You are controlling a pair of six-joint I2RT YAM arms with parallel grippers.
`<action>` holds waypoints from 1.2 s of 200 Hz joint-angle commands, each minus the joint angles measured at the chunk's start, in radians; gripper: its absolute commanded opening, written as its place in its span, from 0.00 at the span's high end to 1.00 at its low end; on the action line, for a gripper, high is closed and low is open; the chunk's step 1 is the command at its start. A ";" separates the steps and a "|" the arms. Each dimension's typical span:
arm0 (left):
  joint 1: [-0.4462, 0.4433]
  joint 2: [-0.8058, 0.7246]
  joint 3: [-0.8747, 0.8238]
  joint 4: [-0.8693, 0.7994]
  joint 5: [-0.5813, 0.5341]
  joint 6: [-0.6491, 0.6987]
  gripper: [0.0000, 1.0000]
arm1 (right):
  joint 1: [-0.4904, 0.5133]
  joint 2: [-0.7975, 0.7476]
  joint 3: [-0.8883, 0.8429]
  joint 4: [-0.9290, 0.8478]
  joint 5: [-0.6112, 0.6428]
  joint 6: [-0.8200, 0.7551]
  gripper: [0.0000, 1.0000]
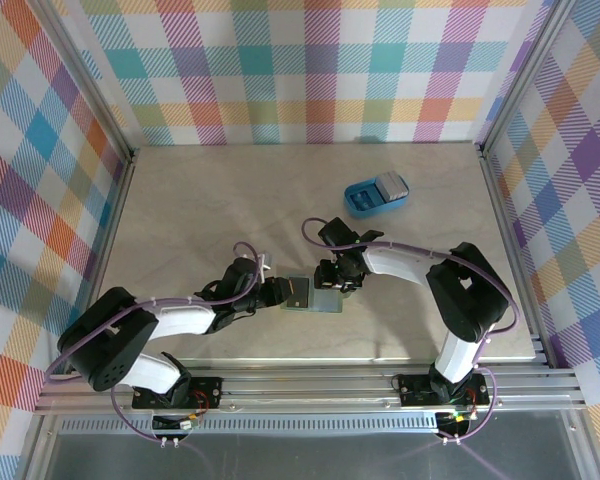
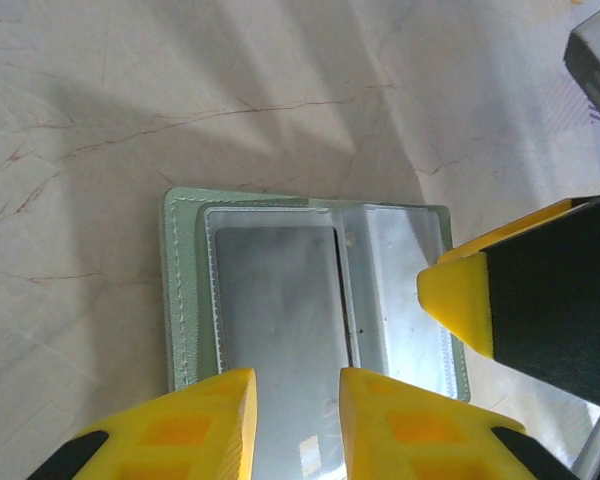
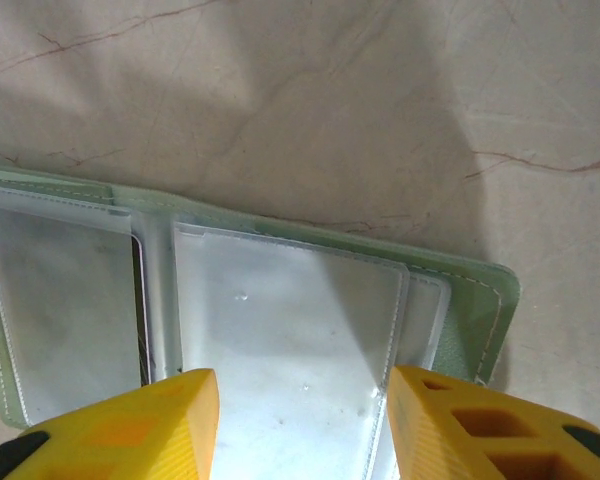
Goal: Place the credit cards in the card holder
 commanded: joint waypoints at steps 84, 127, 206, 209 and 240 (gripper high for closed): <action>-0.010 0.063 -0.041 0.083 -0.006 -0.016 0.72 | -0.007 0.028 0.010 0.008 -0.030 0.015 0.49; -0.011 0.086 -0.049 0.098 -0.003 -0.015 0.72 | -0.037 0.031 -0.028 0.074 -0.125 0.037 0.49; -0.011 0.099 -0.045 0.105 -0.006 -0.012 0.72 | -0.048 0.010 -0.047 0.177 -0.263 0.063 0.53; -0.011 0.099 -0.044 0.106 -0.006 -0.013 0.72 | -0.047 0.008 -0.047 0.181 -0.268 0.066 0.53; -0.011 0.101 -0.041 0.103 -0.006 -0.010 0.72 | -0.048 -0.002 -0.035 0.192 -0.298 0.074 0.56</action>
